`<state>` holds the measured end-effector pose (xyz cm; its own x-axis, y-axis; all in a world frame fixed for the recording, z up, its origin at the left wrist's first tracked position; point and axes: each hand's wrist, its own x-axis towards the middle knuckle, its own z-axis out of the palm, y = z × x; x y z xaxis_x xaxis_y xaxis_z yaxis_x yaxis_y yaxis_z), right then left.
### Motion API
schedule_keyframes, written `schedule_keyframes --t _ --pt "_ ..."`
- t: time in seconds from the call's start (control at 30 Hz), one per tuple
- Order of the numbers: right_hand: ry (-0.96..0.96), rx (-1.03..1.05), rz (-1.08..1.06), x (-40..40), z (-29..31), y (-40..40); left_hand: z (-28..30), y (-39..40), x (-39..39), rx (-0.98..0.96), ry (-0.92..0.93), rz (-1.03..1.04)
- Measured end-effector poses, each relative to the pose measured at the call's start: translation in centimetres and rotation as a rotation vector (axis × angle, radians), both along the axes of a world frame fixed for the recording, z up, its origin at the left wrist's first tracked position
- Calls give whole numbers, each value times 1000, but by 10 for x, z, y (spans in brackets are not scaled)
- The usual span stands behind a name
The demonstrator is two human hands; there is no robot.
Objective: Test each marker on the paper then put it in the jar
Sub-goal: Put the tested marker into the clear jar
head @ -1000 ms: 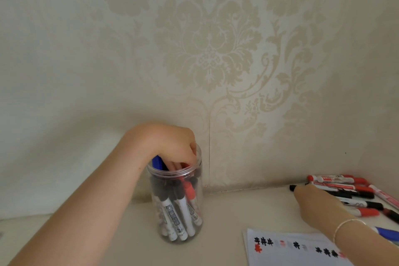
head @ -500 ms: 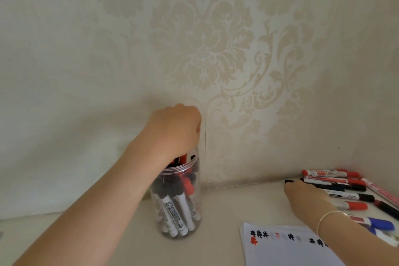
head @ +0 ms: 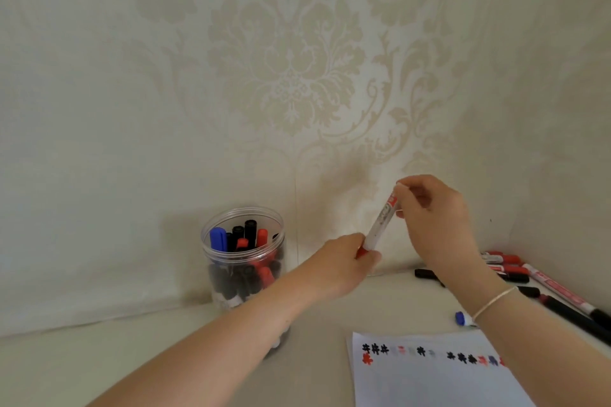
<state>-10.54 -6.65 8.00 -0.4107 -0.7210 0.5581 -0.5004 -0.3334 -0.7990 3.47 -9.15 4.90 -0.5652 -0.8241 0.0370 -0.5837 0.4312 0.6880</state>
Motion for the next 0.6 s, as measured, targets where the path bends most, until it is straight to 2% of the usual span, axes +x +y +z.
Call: schedule_keyframes --t 0.07,0.1,0.2,0.27,0.33,0.6 --pt "-260 -60 38 1 -4 2 -4 0 1 32 114 -63" --pt "-388 -27 61 2 -7 4 -5 1 1 19 141 -90" --pt "-623 301 355 4 -17 8 -4 6 1 -72 187 -162" --pt "-639 477 539 6 -22 12 -1 7 1 -50 228 -226" --pt "-602 541 550 7 -23 14 2 8 4 11 265 -261" --pt "-603 477 652 10 -15 14 8 4 9 171 303 -285"
